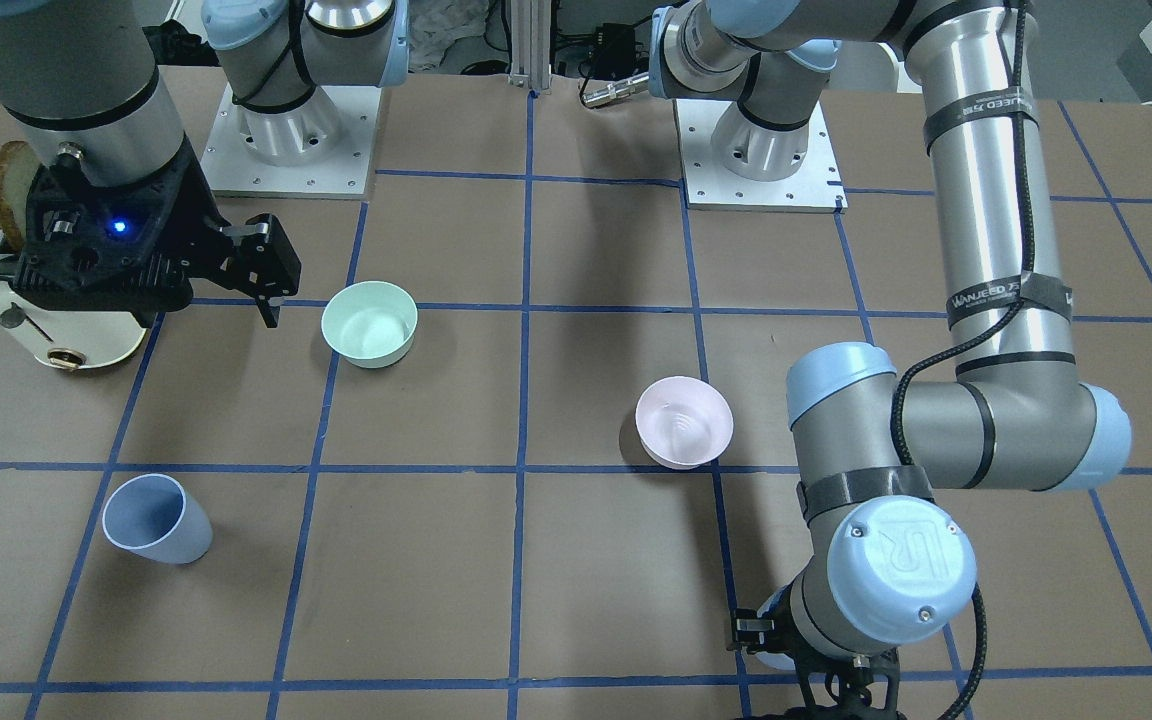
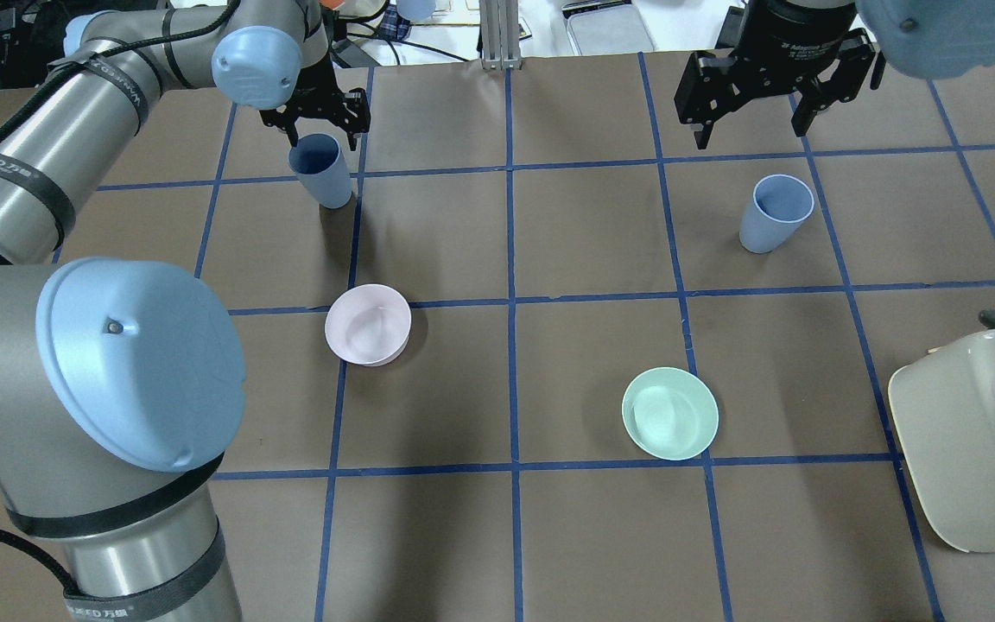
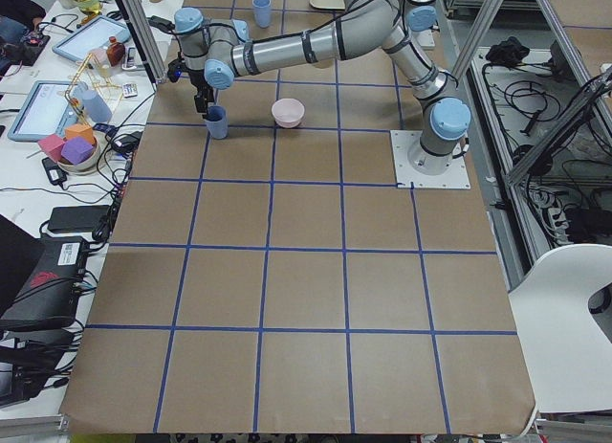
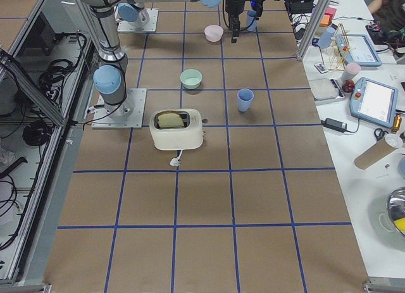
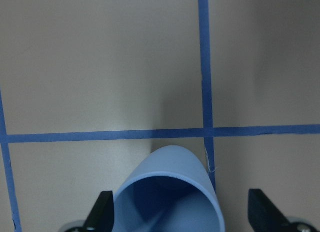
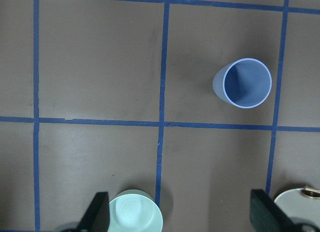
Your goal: Stack blue cups with both arms
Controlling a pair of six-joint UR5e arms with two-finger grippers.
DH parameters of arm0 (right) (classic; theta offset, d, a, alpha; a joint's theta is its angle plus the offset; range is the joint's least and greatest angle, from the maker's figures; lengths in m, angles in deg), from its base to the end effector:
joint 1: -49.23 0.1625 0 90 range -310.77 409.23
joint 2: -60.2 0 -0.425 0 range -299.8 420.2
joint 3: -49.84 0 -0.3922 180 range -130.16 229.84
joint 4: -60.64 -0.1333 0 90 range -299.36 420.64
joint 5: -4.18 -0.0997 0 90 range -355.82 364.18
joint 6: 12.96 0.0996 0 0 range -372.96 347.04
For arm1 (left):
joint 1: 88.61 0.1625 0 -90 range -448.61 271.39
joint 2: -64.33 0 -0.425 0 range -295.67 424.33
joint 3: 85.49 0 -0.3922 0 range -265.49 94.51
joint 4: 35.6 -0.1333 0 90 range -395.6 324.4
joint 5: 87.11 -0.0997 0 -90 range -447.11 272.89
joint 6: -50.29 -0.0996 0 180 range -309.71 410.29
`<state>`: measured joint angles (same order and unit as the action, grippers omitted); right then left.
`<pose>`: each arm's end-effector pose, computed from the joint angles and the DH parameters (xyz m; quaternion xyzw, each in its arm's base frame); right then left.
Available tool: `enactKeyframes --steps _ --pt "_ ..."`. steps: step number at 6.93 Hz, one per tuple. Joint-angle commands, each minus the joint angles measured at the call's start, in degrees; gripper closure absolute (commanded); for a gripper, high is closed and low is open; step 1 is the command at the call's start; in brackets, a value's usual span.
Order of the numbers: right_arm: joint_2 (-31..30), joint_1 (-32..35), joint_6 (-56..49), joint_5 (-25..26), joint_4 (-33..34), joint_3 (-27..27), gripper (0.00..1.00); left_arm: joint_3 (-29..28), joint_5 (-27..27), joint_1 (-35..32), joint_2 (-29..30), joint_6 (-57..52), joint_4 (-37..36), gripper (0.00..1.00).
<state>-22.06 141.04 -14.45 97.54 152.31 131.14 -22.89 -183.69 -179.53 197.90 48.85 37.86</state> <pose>0.1449 -0.5492 0.4954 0.0281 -0.9989 0.0230 0.0292 -0.1342 -0.7679 0.2629 0.0204 0.9981 -0.0030 0.0574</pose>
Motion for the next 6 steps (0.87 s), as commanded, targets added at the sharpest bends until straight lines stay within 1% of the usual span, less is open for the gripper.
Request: enactKeyframes --steps 1,3,4,5,6 --pt "0.0 0.0 0.0 0.1 0.0 0.0 0.00 0.6 2.8 0.0 -0.3 0.3 0.3 1.00" --pt "0.0 -0.1 0.0 0.1 0.0 0.0 0.00 1.1 2.7 -0.3 -0.9 0.3 0.3 1.00" --pt "0.0 0.0 0.0 0.1 0.0 0.0 0.00 0.8 2.5 -2.0 -2.9 1.0 2.8 1.00" --pt "0.0 -0.1 0.0 0.0 0.1 0.0 0.00 0.3 2.8 -4.2 -6.4 4.8 7.8 1.00" --pt "0.1 -0.9 -1.0 0.2 0.3 -1.0 0.00 1.4 5.8 -8.8 -9.4 11.2 8.6 1.00"
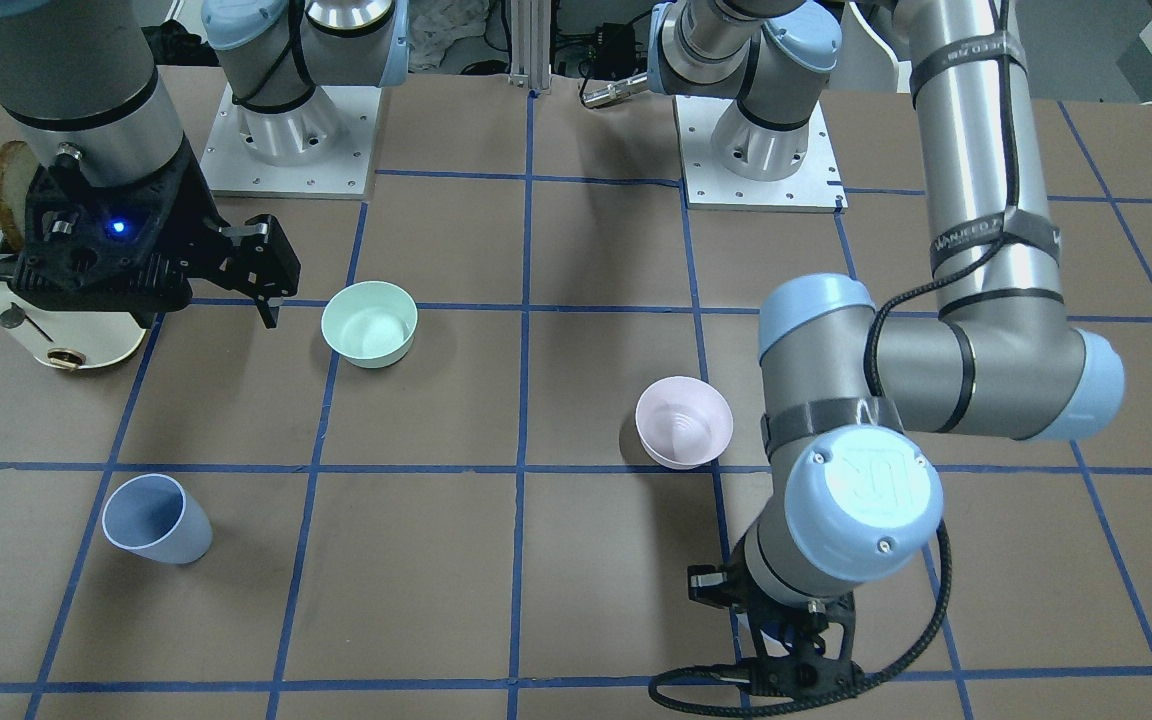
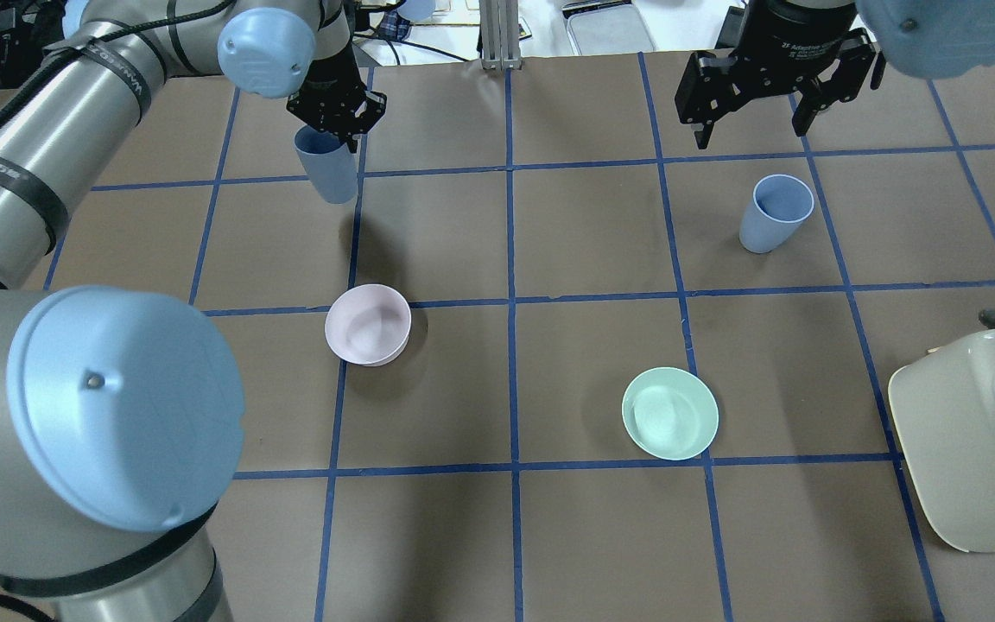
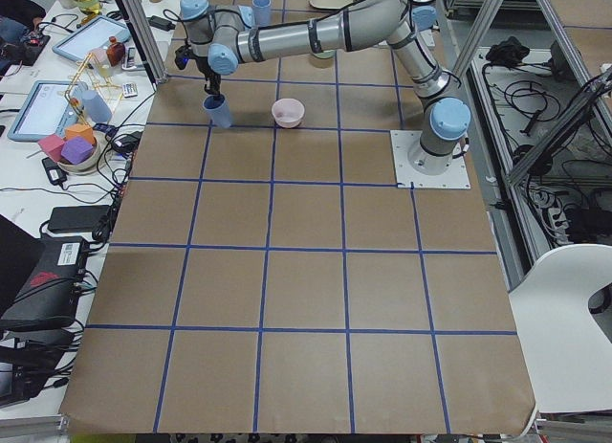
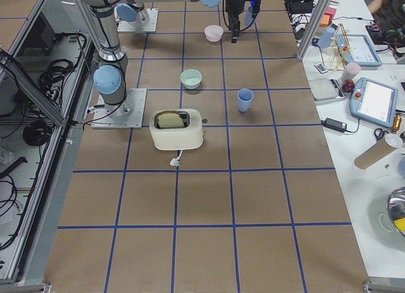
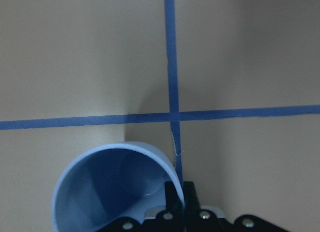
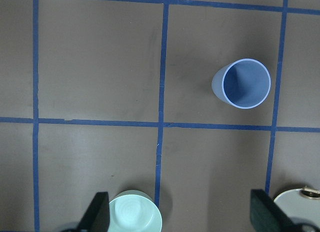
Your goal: Stack blue cups with both arms
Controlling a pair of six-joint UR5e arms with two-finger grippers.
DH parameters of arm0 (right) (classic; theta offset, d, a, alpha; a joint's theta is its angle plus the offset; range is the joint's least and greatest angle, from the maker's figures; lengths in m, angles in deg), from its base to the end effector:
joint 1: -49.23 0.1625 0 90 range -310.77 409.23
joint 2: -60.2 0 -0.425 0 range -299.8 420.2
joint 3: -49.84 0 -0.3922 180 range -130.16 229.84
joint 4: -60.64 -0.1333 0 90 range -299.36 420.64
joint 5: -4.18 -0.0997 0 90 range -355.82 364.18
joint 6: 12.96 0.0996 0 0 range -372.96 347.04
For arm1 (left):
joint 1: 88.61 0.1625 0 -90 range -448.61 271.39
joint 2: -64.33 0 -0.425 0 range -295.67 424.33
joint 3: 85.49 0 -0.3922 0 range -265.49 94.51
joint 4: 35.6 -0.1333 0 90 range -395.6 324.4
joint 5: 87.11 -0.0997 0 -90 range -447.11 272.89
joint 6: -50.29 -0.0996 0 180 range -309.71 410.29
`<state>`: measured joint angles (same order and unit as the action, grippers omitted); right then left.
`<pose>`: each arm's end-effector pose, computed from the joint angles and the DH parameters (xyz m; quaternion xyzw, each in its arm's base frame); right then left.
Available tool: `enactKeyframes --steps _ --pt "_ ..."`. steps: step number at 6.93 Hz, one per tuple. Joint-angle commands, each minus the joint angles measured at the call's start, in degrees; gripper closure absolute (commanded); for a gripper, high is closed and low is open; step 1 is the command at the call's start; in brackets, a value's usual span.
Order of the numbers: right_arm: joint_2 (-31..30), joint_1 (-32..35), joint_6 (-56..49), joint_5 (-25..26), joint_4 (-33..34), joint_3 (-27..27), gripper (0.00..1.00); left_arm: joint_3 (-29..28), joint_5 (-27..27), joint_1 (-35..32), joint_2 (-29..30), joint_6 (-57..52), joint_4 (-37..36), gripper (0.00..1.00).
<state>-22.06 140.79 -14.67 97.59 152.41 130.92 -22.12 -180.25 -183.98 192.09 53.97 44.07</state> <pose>0.1424 -0.5504 0.4975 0.0277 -0.9988 0.0257 0.0298 -0.1969 -0.7281 0.3220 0.0149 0.9995 0.0048 0.0279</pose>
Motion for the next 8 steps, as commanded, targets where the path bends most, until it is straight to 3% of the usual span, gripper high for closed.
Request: enactKeyframes --steps 1,2,3,4,6,8 --pt "0.7 -5.6 -4.0 0.0 -0.8 -3.5 0.00 2.7 2.5 -9.9 -5.2 15.1 2.5 1.00" --pt "3.2 -11.2 -5.6 0.0 -0.9 -4.9 0.00 7.6 2.9 -14.0 -7.2 25.4 1.6 1.00" --pt "4.8 -13.3 -5.7 0.1 -0.9 -4.6 0.00 13.2 2.4 -16.1 -8.9 28.7 -2.1 1.00" --pt "7.4 -14.6 -5.7 0.0 0.0 -4.4 0.00 20.2 2.4 -17.5 -10.3 30.7 -10.3 1.00" --pt "14.6 -16.2 -5.7 0.0 7.9 -4.6 0.00 32.0 2.4 -19.6 -15.0 33.4 -18.2 1.00" --pt "17.8 -16.2 -6.7 -0.1 9.2 -3.6 0.00 33.4 3.3 -20.6 -16.5 33.5 -18.4 1.00"
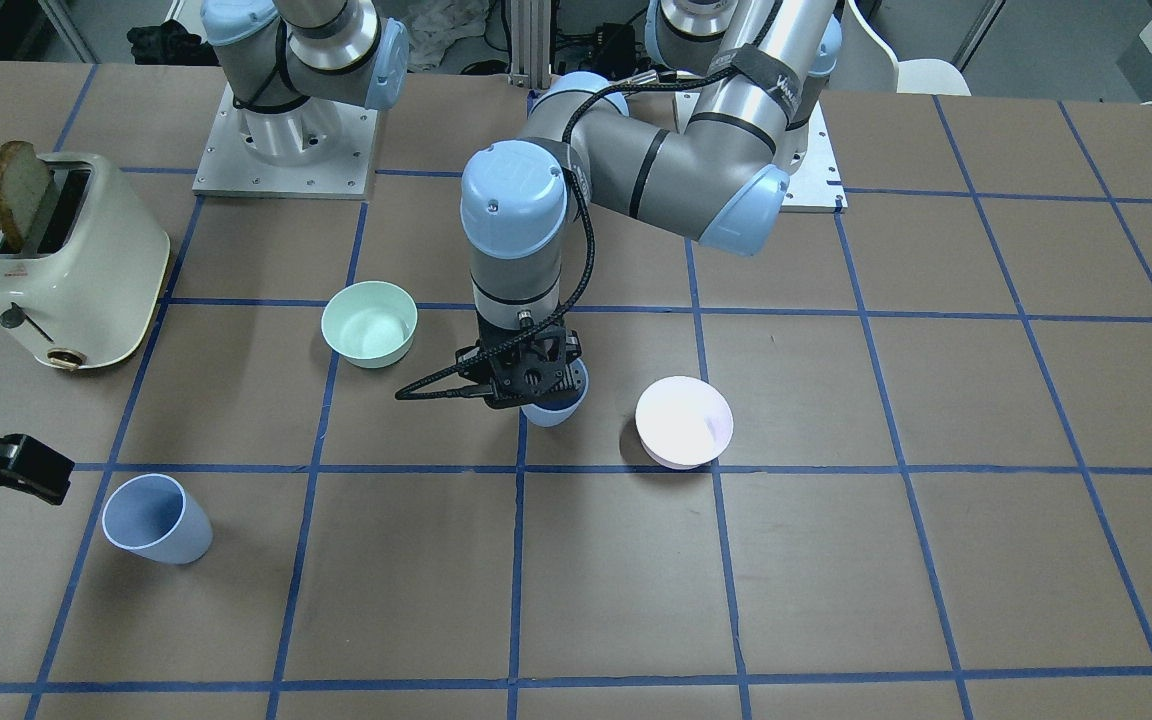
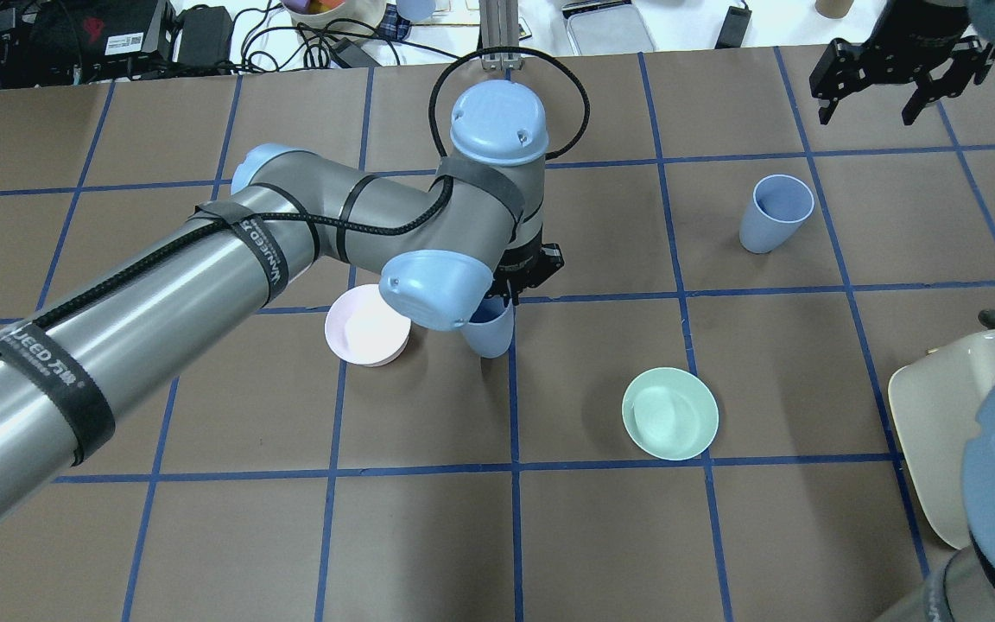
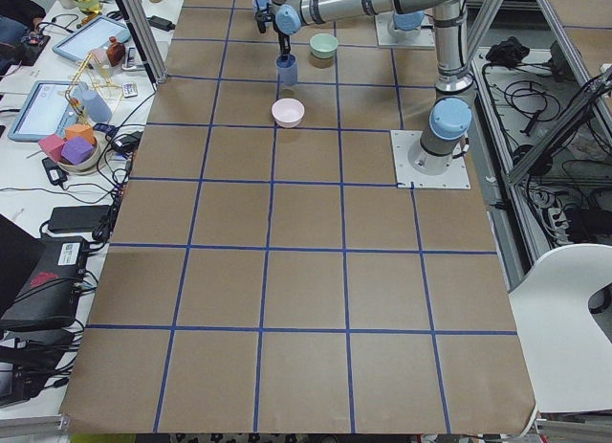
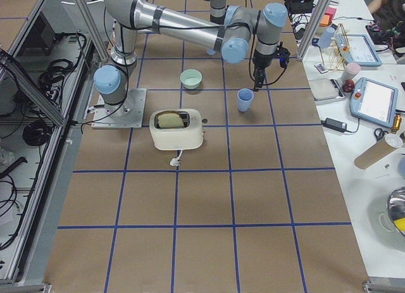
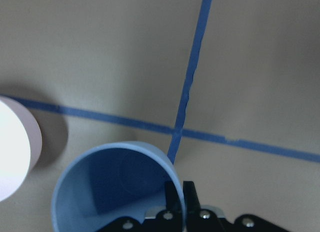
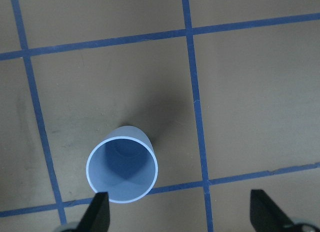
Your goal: Stack blue cups with both arms
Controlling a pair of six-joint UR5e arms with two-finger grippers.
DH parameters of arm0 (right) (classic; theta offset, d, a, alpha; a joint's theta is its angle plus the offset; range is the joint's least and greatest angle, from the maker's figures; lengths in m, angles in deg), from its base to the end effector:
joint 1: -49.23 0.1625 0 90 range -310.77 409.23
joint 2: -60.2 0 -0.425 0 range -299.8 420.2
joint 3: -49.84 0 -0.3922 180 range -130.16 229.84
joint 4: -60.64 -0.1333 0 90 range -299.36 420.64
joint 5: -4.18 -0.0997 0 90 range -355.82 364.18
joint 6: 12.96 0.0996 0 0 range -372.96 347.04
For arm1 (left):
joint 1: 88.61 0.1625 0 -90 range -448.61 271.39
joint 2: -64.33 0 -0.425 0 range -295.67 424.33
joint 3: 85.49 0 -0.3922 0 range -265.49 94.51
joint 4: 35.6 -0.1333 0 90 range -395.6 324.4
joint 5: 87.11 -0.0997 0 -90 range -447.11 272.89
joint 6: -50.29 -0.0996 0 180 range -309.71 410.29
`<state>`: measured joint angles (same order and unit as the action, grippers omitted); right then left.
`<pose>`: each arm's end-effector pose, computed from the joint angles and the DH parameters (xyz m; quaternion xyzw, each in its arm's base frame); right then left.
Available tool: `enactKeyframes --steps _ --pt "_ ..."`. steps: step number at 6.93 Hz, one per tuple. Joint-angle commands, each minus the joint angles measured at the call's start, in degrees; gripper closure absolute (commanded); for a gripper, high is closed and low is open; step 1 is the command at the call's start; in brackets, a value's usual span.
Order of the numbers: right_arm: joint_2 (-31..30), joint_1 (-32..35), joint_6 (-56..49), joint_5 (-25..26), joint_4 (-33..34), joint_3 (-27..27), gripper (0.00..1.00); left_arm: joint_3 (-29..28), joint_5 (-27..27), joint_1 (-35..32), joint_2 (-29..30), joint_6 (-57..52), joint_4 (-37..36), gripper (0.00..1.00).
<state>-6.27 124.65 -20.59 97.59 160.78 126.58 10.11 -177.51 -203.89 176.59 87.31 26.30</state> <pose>-0.0416 -0.6660 0.3826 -0.0606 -0.9977 -0.0068 0.0290 -0.3795 -0.4930 0.2734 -0.1023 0.9947 -0.0036 0.0019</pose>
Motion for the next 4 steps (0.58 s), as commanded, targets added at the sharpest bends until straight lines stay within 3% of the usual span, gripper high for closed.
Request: enactKeyframes --steps 1,3,4 --pt "2.5 0.0 -2.8 -0.7 2.0 3.2 0.00 1.7 0.4 -1.9 -0.1 0.2 -0.9 1.00" --pt "2.8 0.0 -4.5 -3.6 10.1 7.3 0.00 2.0 0.4 -3.1 0.7 -0.4 -5.7 1.00" --pt "3.2 -0.1 -4.5 -3.8 10.4 8.0 0.00 2.1 0.0 -3.2 0.9 -0.6 -5.9 1.00"
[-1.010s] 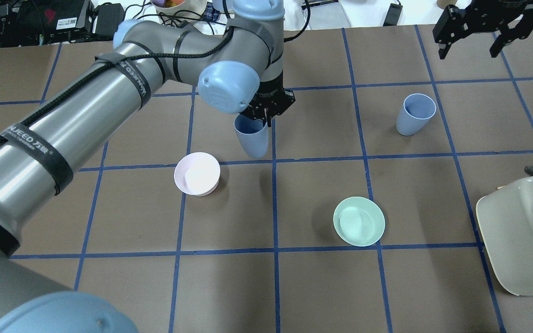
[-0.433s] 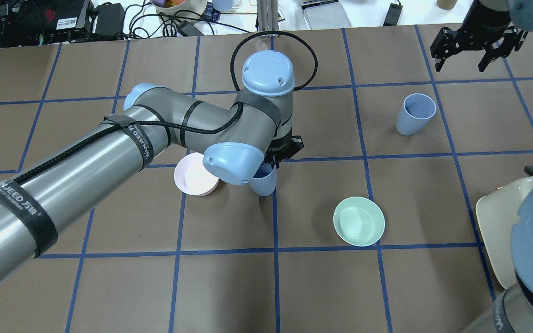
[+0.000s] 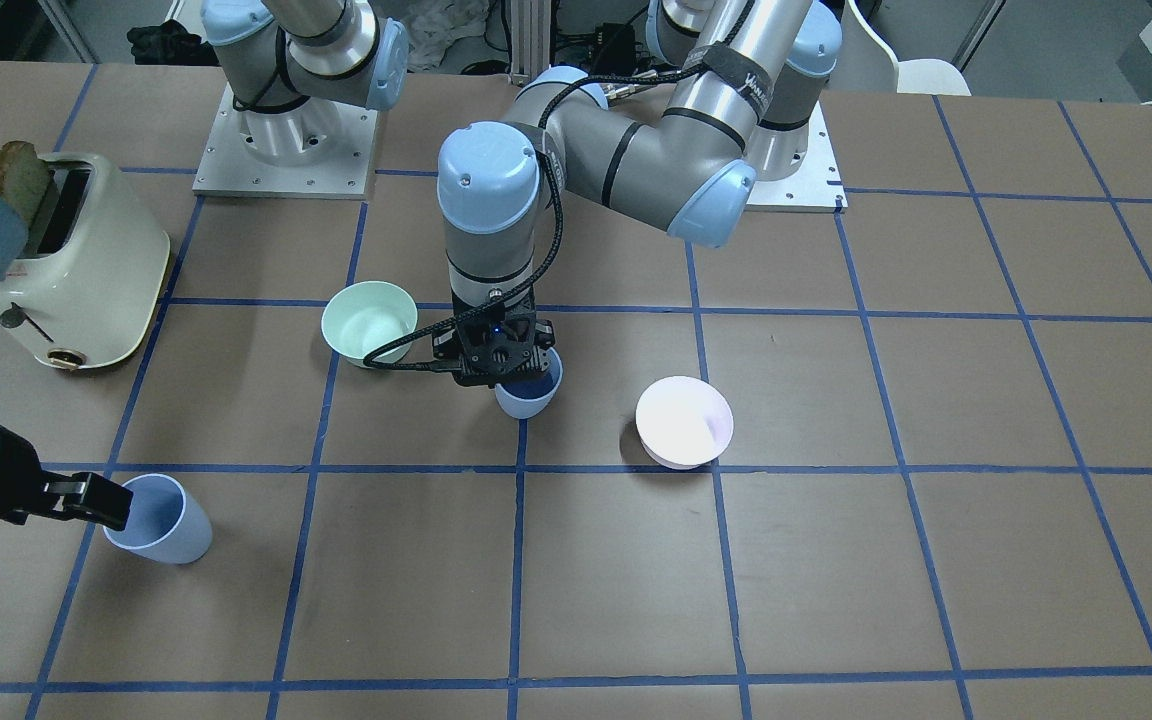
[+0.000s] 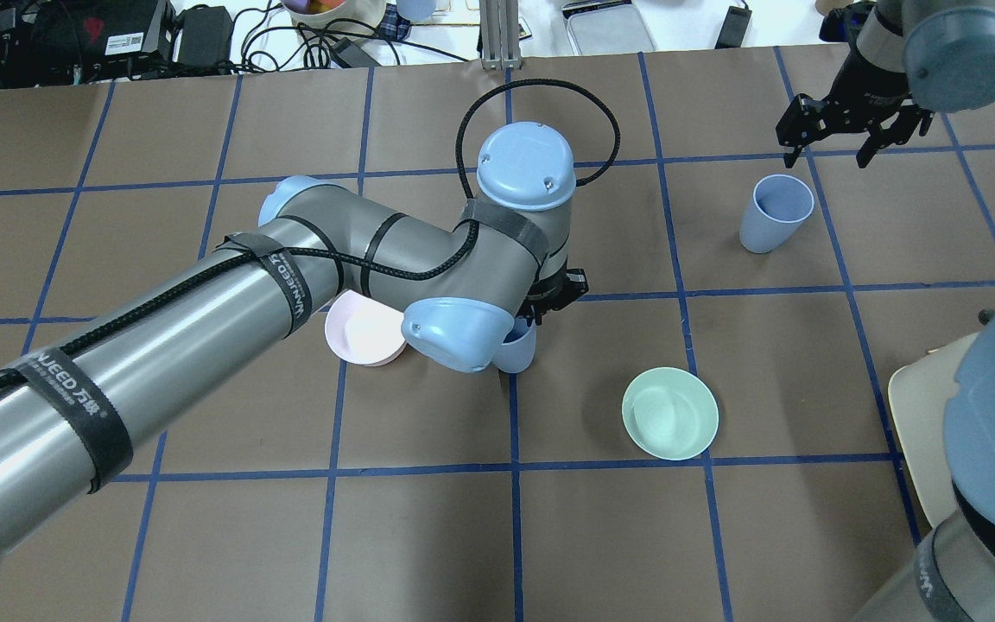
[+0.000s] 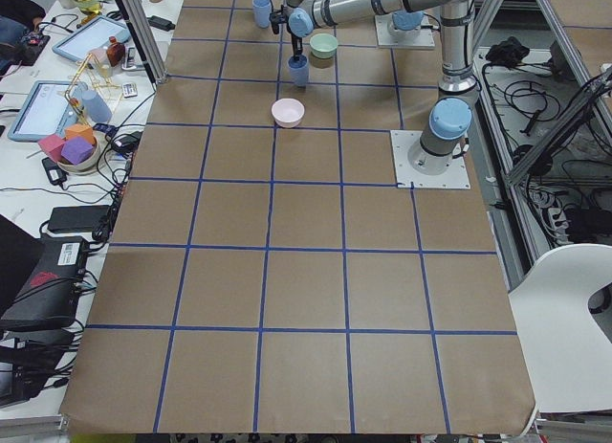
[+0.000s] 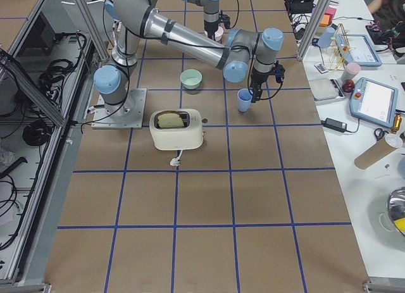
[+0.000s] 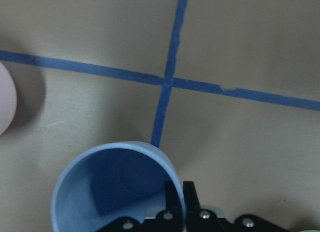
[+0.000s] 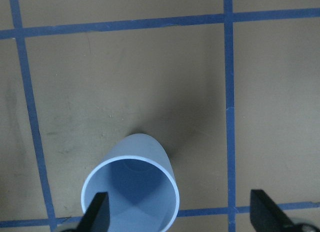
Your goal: Stack blue cups with both arms
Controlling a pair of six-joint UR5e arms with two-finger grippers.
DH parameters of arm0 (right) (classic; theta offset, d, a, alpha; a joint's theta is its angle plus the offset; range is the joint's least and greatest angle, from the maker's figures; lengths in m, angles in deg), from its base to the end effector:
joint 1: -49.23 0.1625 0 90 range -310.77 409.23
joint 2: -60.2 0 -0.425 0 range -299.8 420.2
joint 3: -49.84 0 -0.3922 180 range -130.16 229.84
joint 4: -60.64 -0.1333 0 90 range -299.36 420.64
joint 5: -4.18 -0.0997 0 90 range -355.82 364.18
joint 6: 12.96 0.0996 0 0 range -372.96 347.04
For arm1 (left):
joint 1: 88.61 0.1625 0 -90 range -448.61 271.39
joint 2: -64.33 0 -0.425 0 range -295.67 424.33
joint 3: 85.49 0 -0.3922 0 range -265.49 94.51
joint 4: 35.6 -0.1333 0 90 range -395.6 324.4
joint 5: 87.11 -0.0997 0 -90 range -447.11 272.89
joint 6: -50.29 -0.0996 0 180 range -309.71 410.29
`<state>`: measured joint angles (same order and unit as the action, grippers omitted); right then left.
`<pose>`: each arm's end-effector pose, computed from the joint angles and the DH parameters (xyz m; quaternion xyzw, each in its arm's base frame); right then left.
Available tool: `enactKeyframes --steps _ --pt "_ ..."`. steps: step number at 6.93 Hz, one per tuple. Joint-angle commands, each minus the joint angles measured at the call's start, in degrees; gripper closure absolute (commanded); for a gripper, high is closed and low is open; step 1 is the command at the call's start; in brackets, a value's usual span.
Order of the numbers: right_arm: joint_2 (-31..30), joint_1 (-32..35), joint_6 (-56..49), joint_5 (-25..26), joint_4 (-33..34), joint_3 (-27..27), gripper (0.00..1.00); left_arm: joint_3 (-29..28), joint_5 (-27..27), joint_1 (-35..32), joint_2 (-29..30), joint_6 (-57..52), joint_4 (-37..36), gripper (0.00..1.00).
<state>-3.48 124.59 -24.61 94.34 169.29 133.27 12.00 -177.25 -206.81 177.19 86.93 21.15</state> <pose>-0.0369 -0.6677 0.3094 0.0261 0.9996 0.0097 0.0008 -0.4047 -0.4731 0.2615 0.0736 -0.9970 0.0220 0.0125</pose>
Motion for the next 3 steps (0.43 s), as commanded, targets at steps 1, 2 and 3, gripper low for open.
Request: enactKeyframes --steps 1,2,3 --pt "0.4 0.0 -1.4 -0.5 2.2 3.8 0.00 0.2 0.0 -0.3 0.3 -0.5 -0.8 0.01" --pt "0.3 0.0 -1.5 -0.6 6.1 6.3 0.00 -0.2 -0.1 0.1 -0.7 -0.7 -0.1 0.00" --pt "0.3 0.0 -2.5 -0.6 6.6 6.9 0.00 -1.2 0.0 0.5 -2.3 -1.0 3.2 0.00"
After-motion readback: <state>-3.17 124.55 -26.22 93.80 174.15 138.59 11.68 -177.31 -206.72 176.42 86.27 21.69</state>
